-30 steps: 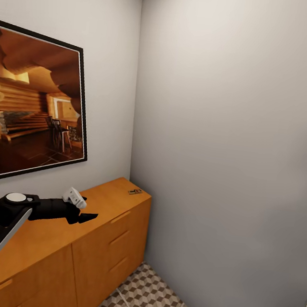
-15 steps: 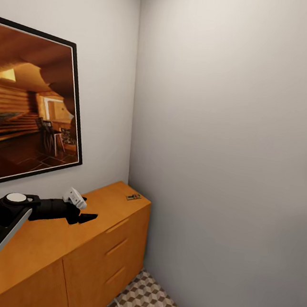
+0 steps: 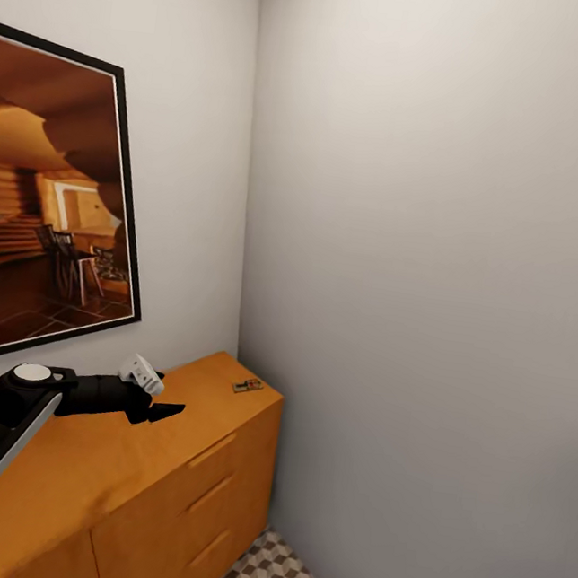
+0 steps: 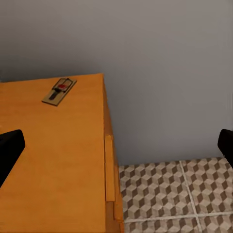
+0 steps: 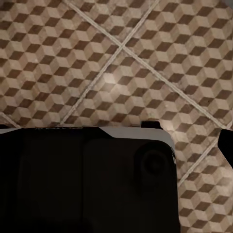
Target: Take the four mousetraps from the cabinet in the bathroom and place them on the bathroom floor. Make sure all four end up on the same floor surface, and ensure that at least two of them are either under or directly next to the same bathroom sink.
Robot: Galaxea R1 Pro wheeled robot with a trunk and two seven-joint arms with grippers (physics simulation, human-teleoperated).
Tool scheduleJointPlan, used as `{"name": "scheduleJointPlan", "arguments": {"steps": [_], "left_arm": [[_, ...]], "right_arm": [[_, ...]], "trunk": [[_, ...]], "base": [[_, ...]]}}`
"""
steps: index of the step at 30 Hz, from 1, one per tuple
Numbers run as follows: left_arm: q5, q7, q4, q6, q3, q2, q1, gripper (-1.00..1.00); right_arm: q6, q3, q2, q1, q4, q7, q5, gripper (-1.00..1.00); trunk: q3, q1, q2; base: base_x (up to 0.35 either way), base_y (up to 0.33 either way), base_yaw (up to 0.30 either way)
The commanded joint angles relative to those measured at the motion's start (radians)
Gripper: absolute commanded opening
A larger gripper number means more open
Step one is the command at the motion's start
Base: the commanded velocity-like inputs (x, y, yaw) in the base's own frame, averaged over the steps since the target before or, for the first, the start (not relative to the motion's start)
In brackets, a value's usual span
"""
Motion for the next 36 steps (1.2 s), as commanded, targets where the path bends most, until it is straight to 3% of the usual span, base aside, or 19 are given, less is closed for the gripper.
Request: {"name": "scheduleJointPlan", "arguments": {"steps": [1,21,36], "left_arm": [[0.006,0.002,0.000,0.008,-0.001,0.001,-0.001,1.00],[0.006,0.002,-0.003,0.008,-0.001,0.001,-0.001,1.00],[0.006,0.002,-0.001,0.008,-0.004,0.001,-0.001,1.00]], "right_arm": [[-0.003,0.007,0.000,0.000,0.001,-0.002,-0.009,1.00],[-0.003,0.007,0.002,0.000,0.001,-0.003,-0.009,1.00],[-0.003,0.007,0.002,0.000,0.001,-0.002,-0.009,1.00]], "trunk": [[0.000,0.001,-0.001],[0.000,0.001,-0.001],[0.000,0.001,-0.001]], "base": [[0.250,0.000,0.000],[0.229,0.000,0.000],[0.123,0.000,0.000]]}}
